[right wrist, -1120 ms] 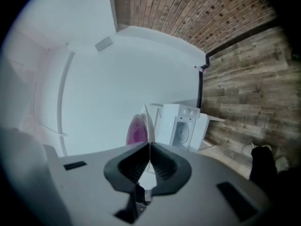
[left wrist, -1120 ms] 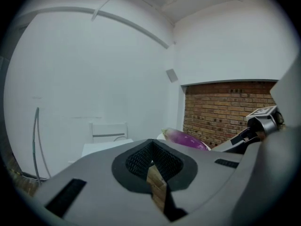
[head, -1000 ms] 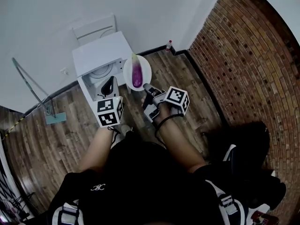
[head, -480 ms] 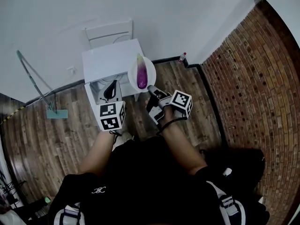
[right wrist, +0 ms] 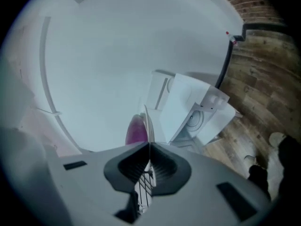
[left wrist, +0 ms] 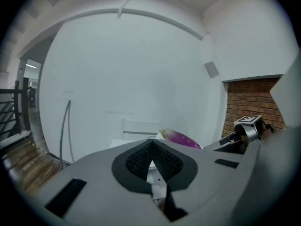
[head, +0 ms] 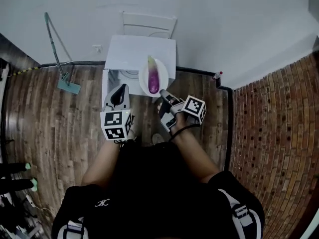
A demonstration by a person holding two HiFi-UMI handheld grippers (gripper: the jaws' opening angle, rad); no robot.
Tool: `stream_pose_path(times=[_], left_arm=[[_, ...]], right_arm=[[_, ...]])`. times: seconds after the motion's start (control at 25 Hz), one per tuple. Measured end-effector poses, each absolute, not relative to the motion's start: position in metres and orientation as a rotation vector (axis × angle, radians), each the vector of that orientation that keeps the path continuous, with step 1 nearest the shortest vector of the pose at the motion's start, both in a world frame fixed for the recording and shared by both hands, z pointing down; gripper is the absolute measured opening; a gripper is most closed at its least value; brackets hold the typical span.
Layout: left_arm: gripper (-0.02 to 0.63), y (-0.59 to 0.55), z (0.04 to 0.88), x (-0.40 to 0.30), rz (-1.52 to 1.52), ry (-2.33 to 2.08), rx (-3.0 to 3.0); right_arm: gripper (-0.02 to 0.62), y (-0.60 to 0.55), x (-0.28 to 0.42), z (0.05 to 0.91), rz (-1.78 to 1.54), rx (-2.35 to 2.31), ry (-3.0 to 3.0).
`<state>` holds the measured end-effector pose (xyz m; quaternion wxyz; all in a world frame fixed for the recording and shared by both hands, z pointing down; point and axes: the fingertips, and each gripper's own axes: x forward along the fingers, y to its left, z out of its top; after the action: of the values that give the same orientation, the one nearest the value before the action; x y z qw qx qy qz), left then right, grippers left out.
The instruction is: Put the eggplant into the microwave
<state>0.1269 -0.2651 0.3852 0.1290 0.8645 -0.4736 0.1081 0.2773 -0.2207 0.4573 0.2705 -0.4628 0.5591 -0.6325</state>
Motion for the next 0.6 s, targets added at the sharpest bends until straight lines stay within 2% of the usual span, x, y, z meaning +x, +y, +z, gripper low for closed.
stream_pose_path(times=[0.24, 0.6], left_arm=[[-0.009, -0.231, 0.413, 0.116, 0.322, -1.589, 2.313], [-0.008, -0.199, 0.444, 0.115, 0.318, -1.604, 2.232]], right_arm=[[0.023, -0.226, 0.267, 0.488, -1.868, -1.135, 1.661], [0.023, -0.218, 0.223, 0.564, -1.972, -1.034, 1.721]])
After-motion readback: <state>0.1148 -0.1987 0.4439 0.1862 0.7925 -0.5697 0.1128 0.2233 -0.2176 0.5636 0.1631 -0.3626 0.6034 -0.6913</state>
